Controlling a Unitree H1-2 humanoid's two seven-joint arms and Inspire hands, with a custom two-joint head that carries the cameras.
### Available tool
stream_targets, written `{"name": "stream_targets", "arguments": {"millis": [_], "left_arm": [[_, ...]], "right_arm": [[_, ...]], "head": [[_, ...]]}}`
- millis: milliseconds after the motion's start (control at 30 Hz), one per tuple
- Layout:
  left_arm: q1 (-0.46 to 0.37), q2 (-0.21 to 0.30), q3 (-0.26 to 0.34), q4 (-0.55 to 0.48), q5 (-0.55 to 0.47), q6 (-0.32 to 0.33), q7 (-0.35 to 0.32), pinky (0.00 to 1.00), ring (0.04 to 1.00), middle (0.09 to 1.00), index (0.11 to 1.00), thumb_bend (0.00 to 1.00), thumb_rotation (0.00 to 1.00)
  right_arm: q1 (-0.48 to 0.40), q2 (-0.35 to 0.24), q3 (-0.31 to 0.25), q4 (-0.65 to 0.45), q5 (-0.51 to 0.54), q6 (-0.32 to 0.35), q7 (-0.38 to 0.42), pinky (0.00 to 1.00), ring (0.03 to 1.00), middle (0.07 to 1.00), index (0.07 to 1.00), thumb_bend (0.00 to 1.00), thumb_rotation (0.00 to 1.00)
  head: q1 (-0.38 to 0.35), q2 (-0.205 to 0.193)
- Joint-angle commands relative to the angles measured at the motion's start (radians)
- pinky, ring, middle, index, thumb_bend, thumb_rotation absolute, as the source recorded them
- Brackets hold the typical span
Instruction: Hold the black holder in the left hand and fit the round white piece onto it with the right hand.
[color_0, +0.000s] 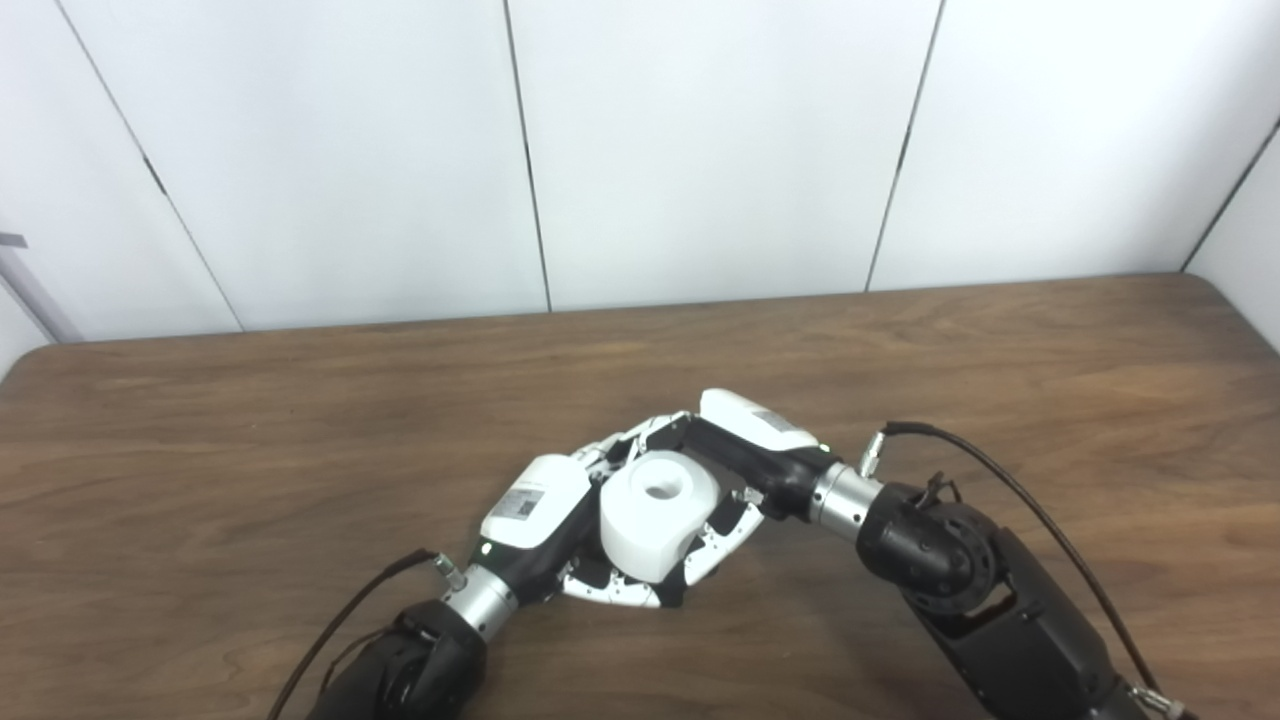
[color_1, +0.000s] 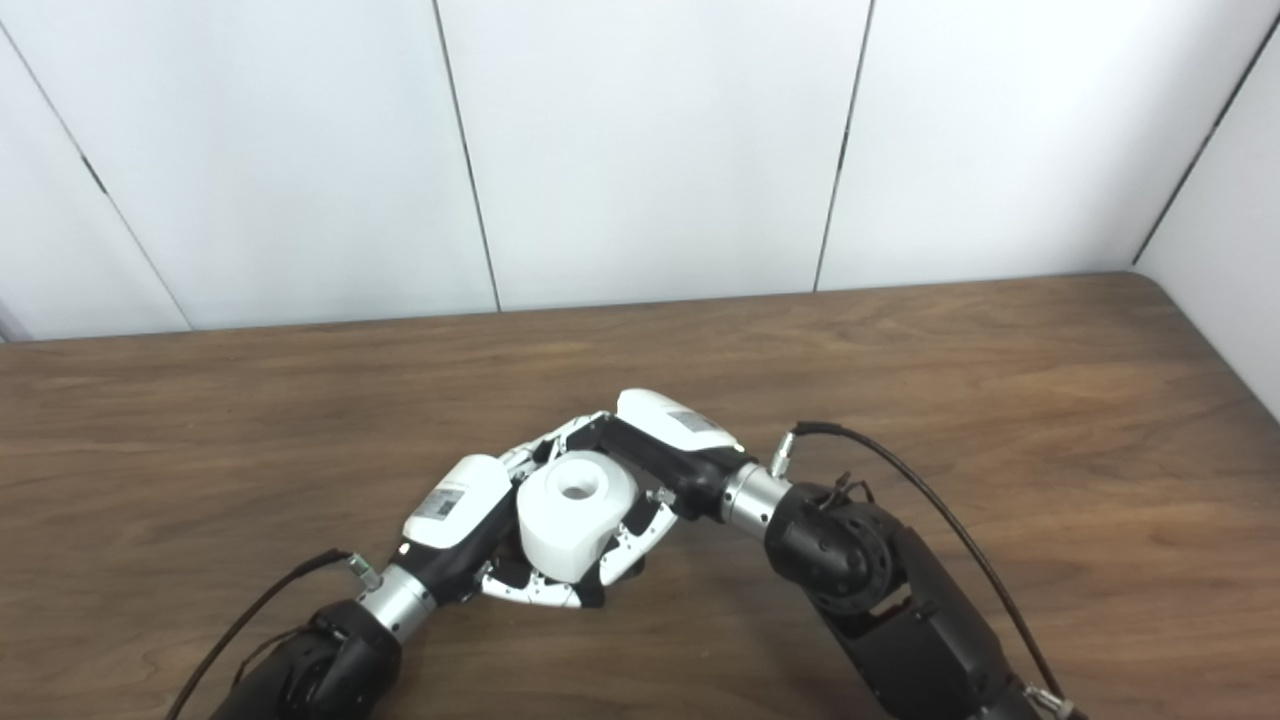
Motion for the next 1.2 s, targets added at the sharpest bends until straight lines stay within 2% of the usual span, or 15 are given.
{"name": "stream_targets", "arguments": {"millis": [0, 133, 267, 433, 1133, 1167], "left_arm": [[0.076, -0.011, -0.04, 0.051, 0.026, 0.052, -0.059, 0.92, 0.957, 0.882, 0.478, 0.52, 0.06], [0.076, -0.006, -0.042, 0.04, 0.021, 0.059, -0.07, 0.92, 0.96, 0.887, 0.478, 0.52, 0.06], [0.075, -0.004, -0.042, 0.044, 0.015, 0.055, -0.066, 0.93, 0.958, 0.885, 0.478, 0.52, 0.06], [0.074, -0.003, -0.044, 0.051, 0.014, 0.05, -0.061, 0.93, 0.959, 0.883, 0.478, 0.52, 0.06], [0.076, -0.007, -0.047, 0.036, 0.022, 0.069, -0.064, 0.93, 0.96, 0.888, 0.478, 0.52, 0.06], [0.076, -0.007, -0.046, 0.035, 0.02, 0.068, -0.064, 0.93, 0.961, 0.888, 0.478, 0.52, 0.06]], "right_arm": [[-0.026, -0.036, -0.006, -0.024, -0.01, -0.006, 0.017, 0.67, 0.784, 0.773, 0.481, 0.52, 0.13], [-0.033, -0.069, -0.006, -0.046, -0.018, -0.003, 0.042, 0.67, 0.788, 0.777, 0.481, 0.52, 0.13], [-0.039, -0.093, -0.014, -0.054, -0.03, -0.021, 0.038, 0.63, 0.767, 0.763, 0.481, 0.52, 0.13], [-0.041, -0.111, -0.018, -0.051, -0.034, -0.036, 0.032, 0.63, 0.762, 0.763, 0.481, 0.52, 0.13], [-0.023, -0.081, -0.028, -0.063, -0.003, -0.003, 0.041, 0.63, 0.762, 0.763, 0.485, 0.52, 0.14], [-0.024, -0.082, -0.028, -0.07, 0.001, 0.006, 0.049, 0.63, 0.766, 0.784, 0.591, 0.66, 0.17]], "head": [[-0.003, 0.003], [-0.005, 0.004], [-0.006, 0.009], [-0.006, 0.01], [0.004, 0.017], [0.004, 0.017]]}}
